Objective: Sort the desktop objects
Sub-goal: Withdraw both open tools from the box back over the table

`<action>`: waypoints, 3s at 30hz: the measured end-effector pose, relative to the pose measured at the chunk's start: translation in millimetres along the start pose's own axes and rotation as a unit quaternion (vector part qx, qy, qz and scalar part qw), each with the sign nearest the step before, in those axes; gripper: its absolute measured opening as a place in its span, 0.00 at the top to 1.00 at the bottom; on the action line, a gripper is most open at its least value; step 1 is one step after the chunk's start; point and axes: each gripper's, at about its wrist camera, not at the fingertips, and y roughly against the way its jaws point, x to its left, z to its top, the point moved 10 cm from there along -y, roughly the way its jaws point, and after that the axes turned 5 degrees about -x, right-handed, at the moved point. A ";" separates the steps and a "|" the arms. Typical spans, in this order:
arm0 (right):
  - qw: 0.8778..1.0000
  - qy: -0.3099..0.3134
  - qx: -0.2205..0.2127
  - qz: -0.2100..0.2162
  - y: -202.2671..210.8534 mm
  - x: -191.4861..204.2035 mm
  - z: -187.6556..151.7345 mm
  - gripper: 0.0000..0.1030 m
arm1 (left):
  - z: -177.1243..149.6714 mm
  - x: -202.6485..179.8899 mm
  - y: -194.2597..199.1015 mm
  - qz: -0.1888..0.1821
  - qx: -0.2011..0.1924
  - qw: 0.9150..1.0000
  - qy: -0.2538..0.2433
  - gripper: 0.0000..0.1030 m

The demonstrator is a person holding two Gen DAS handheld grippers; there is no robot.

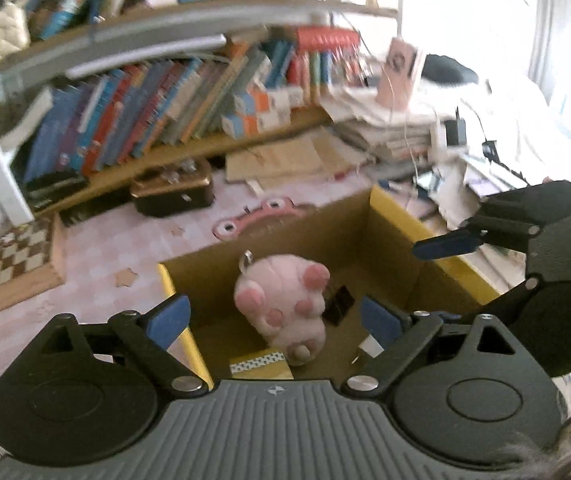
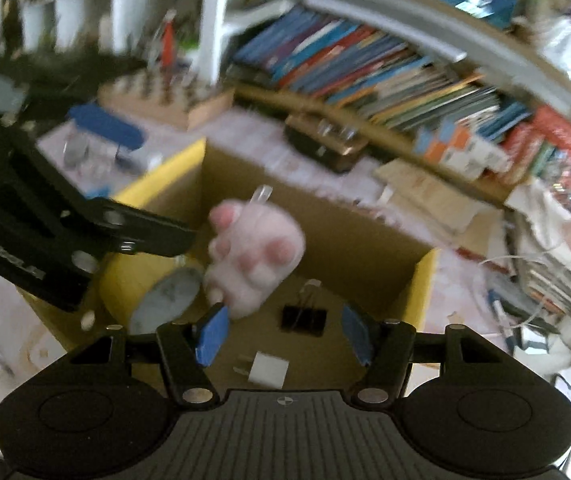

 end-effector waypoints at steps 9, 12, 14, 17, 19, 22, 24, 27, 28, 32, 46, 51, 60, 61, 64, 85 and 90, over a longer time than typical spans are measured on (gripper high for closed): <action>0.992 -0.059 -0.093 -0.067 53.9 -2.8 5.5 0.38 | -13.7 6.8 57.5 0.049 -0.060 0.997 0.019 0.06; 0.986 -0.095 -0.108 -0.089 68.4 -3.8 -1.4 0.34 | -25.7 6.3 72.6 0.055 -0.070 0.996 0.030 0.06; 0.981 -0.119 -0.115 -0.103 77.6 -3.2 -7.9 0.32 | -33.7 6.1 80.8 0.062 -0.077 0.994 0.034 0.05; 0.972 -0.153 -0.122 -0.129 88.1 0.2 -21.8 0.32 | -48.9 8.7 91.3 0.069 -0.083 0.993 0.047 0.05; 0.967 -0.169 -0.123 -0.145 93.6 4.5 -31.7 0.32 | -59.9 11.1 95.8 0.063 -0.081 0.993 0.063 0.05; 0.963 -0.183 -0.113 -0.163 97.7 15.4 -47.8 0.32 | -74.4 14.4 100.6 0.061 -0.075 0.993 0.074 0.05; 0.962 -0.191 -0.106 -0.167 101.8 26.1 -57.8 0.32 | -83.6 17.9 105.2 0.064 -0.072 0.992 0.077 0.05; 0.959 -0.203 -0.097 -0.171 106.2 42.3 -68.4 0.32 | -96.9 21.4 113.3 0.063 -0.068 0.993 0.079 0.05; 0.959 -0.206 -0.093 -0.172 108.0 48.3 -71.6 0.32 | -101.4 22.2 116.4 0.062 -0.066 0.993 0.079 0.05; 0.956 -0.221 -0.080 -0.176 112.8 71.7 -83.0 0.32 | -123.1 24.5 128.4 0.058 -0.058 0.994 0.077 0.05; 0.948 -0.254 -0.038 -0.189 124.5 141.8 -114.7 0.32 | -186.5 41.2 158.2 0.046 -0.019 0.994 0.093 0.05; 0.948 -0.258 -0.022 -0.184 124.6 164.6 -122.3 0.32 | -205.8 41.8 163.3 0.032 0.005 0.996 0.087 0.05; 0.952 -0.261 0.011 -0.162 115.4 201.4 -132.8 0.32 | -238.2 40.0 165.5 0.005 0.054 0.996 0.069 0.04; 0.952 -0.260 0.013 -0.159 114.5 205.6 -132.7 0.32 | -240.2 41.9 166.9 0.005 0.055 0.996 0.069 0.04; 0.954 -0.258 0.019 -0.152 111.5 216.2 -132.1 0.32 | -246.2 48.8 171.3 0.007 0.058 0.996 0.073 0.04; 0.973 -0.210 0.025 -0.092 80.7 286.1 -96.0 0.31 | -275.6 115.5 202.1 0.057 0.062 0.990 0.116 0.04; 0.979 -0.190 0.022 -0.070 71.0 306.5 -82.8 0.30 | -283.9 137.1 213.0 0.080 0.060 0.986 0.134 0.04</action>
